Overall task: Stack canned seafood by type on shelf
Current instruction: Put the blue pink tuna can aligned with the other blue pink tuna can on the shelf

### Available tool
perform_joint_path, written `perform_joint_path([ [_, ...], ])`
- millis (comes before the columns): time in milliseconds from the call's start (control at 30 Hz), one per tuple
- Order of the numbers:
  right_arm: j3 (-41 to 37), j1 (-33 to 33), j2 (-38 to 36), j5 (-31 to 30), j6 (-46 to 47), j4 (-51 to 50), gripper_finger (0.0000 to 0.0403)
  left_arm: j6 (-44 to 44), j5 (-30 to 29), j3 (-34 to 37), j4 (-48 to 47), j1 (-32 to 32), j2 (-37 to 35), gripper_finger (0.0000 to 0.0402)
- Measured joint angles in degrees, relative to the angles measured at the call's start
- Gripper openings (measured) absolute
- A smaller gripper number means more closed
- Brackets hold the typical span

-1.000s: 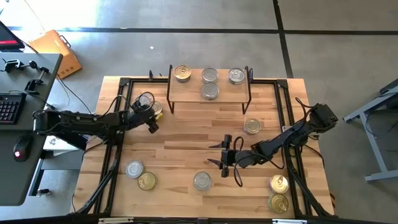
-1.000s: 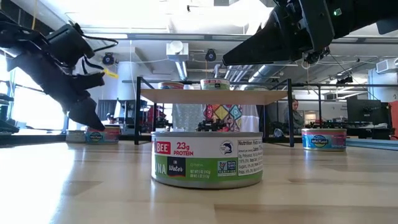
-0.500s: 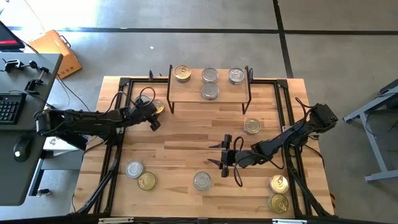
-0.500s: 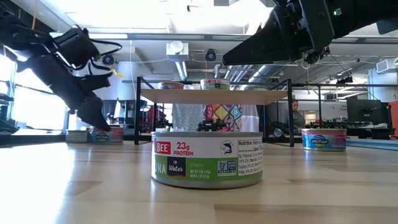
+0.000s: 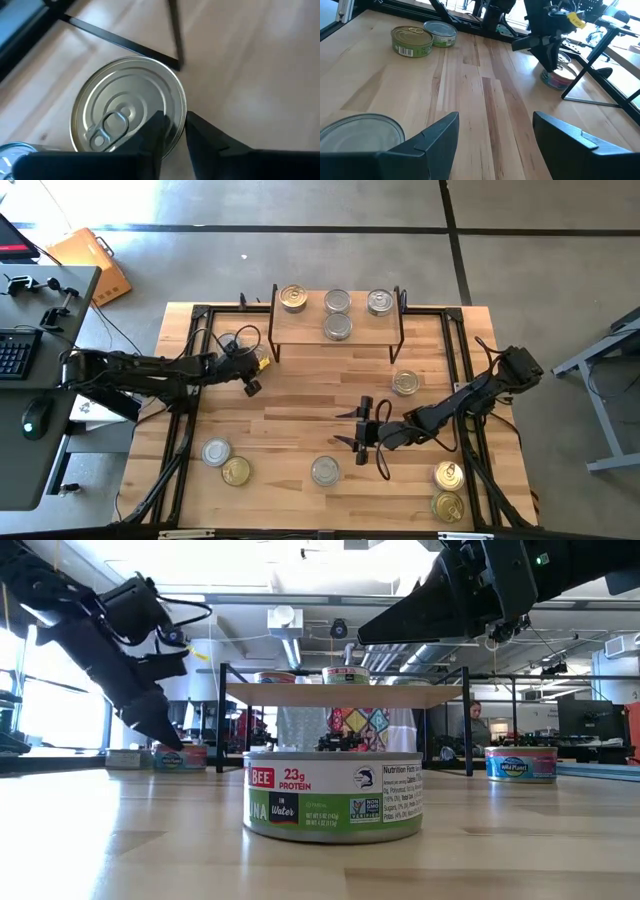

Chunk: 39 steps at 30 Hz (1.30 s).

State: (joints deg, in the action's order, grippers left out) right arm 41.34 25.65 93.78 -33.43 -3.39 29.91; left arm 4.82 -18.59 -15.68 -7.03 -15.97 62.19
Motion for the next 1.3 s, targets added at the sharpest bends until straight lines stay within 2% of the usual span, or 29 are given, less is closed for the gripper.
perform_joint_path([
  [200,0.00,0.00,0.00,1.30,0.03,-0.04,0.0245,5.78,0.04,-3.18,-7.76,5.98,0.00,0.0006],
  [533,0.00,0.28,0.00,2.40,0.03,-0.05,0.0245,15.17,-0.72,-6.71,-17.91,21.77,0.61,0.0001],
  [767,0.00,0.26,0.00,2.38,-0.01,-0.04,0.0245,19.05,-8.47,-11.04,-20.27,32.78,2.46,0.0001],
  [833,0.00,0.28,0.00,2.38,-0.01,-0.02,0.0245,19.59,-11.33,-12.96,-18.36,35.00,2.99,0.0001],
  [1000,0.00,0.26,0.00,2.38,-0.01,-0.02,0.0245,19.29,-15.19,-16.17,-18.79,38.37,4.96,0.0001],
  [1167,0.00,0.27,0.00,2.38,-0.01,-0.03,0.0245,13.94,-17.00,-19.18,-17.53,40.30,5.90,0.0003],
  [1300,0.00,0.28,0.00,2.38,-0.01,0.02,0.0245,10.28,-17.80,-20.79,-15.82,39.66,5.66,0.0034],
])
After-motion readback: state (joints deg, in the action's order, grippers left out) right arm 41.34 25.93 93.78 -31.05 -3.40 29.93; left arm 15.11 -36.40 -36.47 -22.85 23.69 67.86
